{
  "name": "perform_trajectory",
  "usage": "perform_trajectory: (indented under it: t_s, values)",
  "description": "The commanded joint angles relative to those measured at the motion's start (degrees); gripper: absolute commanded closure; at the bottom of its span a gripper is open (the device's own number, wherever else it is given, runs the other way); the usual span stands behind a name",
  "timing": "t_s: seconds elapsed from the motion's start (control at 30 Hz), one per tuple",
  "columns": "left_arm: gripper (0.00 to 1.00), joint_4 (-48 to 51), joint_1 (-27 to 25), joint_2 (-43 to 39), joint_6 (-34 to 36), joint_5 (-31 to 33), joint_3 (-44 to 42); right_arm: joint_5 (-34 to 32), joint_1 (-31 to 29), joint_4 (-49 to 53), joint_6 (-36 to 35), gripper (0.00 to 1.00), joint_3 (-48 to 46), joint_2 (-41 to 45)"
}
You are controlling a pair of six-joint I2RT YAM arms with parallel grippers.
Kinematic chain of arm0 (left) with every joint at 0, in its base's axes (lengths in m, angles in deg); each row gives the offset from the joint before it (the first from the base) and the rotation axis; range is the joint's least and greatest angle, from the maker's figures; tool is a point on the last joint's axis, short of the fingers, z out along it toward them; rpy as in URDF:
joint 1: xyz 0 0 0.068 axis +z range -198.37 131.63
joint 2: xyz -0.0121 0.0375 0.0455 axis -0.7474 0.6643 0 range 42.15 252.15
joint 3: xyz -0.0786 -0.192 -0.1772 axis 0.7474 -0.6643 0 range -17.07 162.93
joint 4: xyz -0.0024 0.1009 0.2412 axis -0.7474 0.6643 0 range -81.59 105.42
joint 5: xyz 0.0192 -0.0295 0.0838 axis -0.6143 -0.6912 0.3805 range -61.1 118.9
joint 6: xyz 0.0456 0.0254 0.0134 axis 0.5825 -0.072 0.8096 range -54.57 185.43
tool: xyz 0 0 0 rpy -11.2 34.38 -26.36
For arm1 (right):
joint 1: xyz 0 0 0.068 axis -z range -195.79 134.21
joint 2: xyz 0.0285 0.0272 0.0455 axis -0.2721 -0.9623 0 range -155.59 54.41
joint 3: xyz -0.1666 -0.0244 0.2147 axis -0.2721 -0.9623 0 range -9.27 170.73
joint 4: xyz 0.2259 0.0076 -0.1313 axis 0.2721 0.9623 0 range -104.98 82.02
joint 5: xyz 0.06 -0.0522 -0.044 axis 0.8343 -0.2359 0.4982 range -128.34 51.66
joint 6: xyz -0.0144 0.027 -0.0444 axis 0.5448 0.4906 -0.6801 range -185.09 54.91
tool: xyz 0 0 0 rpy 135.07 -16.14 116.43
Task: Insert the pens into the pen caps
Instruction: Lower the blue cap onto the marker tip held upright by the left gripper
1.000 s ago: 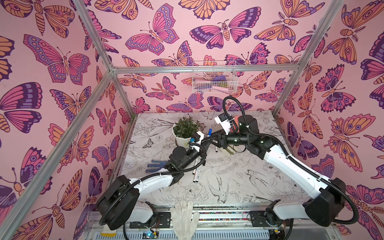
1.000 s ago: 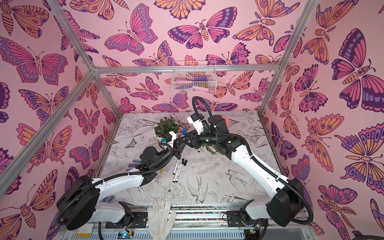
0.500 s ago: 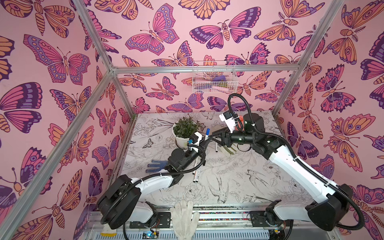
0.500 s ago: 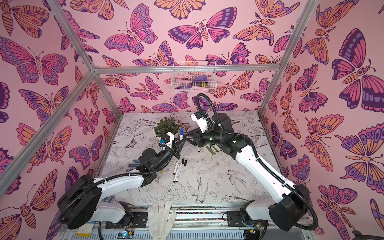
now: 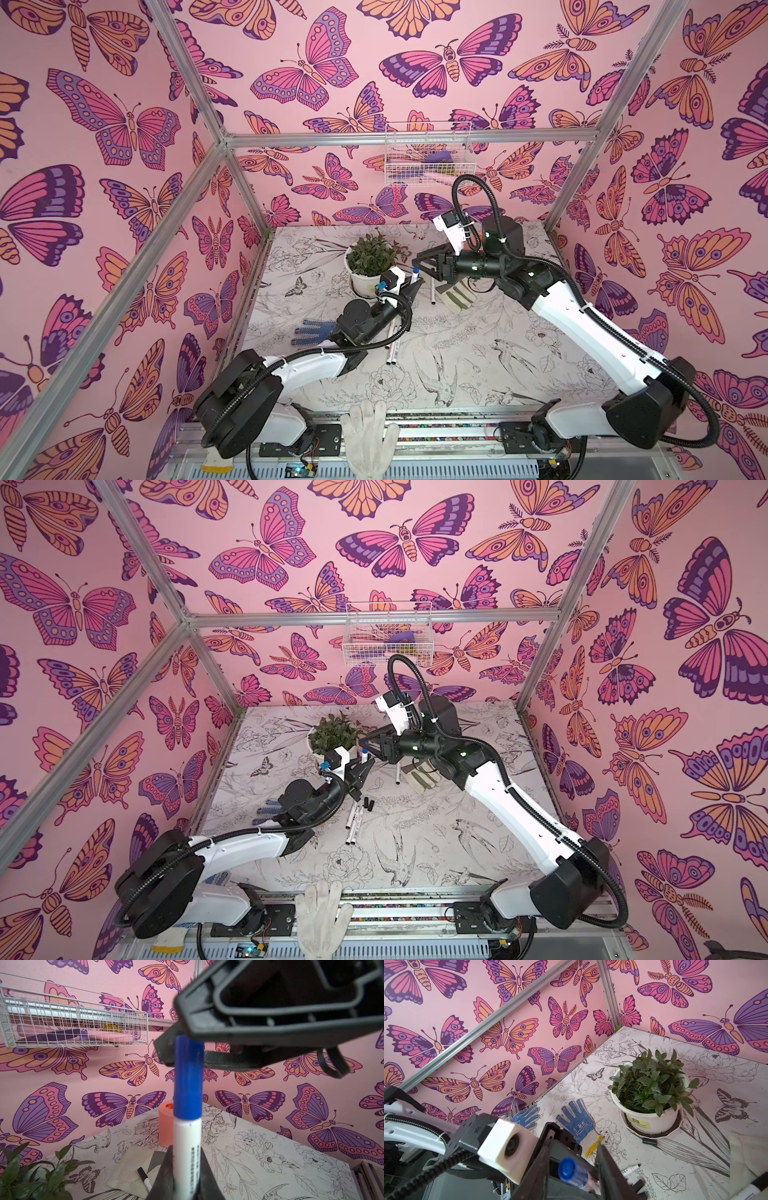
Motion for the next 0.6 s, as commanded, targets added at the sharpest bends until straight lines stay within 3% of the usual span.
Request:
perform_trajectory:
  t_s: [0.0,0.33,0.57]
  values:
    - [1.0,-2.67,-0.41,0.69,-0.39,-0.17,-0.21,0.11,-0.52,-1.68,0.65,0.63,1.63,-0.87]
    - [1.0,-2.65,-0.77,0.39,-0.79,-0.61,0.49,-0.24,-0.52,-0.78,2.92,0.85,1.38,-2.61]
    - [1.0,-2.22,-0.72,-0.74,-0.24,-0.99,3.76,0.69,-0.52,1.86,5.98,0.9,-0.03,-3.89]
